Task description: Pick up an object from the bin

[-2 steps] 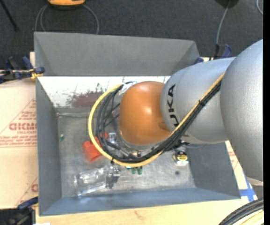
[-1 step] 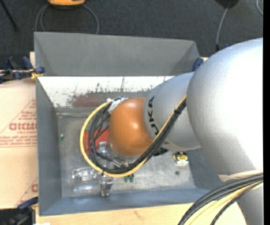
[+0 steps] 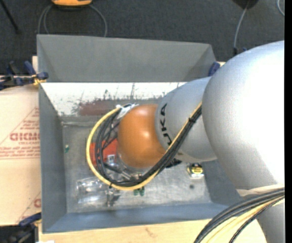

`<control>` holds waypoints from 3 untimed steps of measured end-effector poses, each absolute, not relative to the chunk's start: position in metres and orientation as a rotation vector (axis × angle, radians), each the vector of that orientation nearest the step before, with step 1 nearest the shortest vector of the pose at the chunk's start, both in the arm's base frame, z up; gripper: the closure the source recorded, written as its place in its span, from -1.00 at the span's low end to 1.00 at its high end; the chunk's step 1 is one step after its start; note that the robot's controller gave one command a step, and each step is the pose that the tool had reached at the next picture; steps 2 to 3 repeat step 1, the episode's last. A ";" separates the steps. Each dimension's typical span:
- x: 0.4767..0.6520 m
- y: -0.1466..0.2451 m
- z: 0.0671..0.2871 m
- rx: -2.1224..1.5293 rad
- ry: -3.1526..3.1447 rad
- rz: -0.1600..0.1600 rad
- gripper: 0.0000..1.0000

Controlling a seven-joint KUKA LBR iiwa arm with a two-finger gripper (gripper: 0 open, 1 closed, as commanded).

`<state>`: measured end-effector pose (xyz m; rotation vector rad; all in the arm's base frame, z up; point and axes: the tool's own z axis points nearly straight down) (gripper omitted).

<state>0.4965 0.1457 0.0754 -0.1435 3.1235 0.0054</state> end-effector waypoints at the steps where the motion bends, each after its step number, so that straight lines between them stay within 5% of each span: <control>1: 0.474 0.131 0.211 -0.448 3.103 -0.001 1.00; 3: 0.474 0.131 0.211 -0.448 3.103 -0.001 1.00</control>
Offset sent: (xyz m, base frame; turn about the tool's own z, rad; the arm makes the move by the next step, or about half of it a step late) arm -0.0242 -0.0141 0.1329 -0.1957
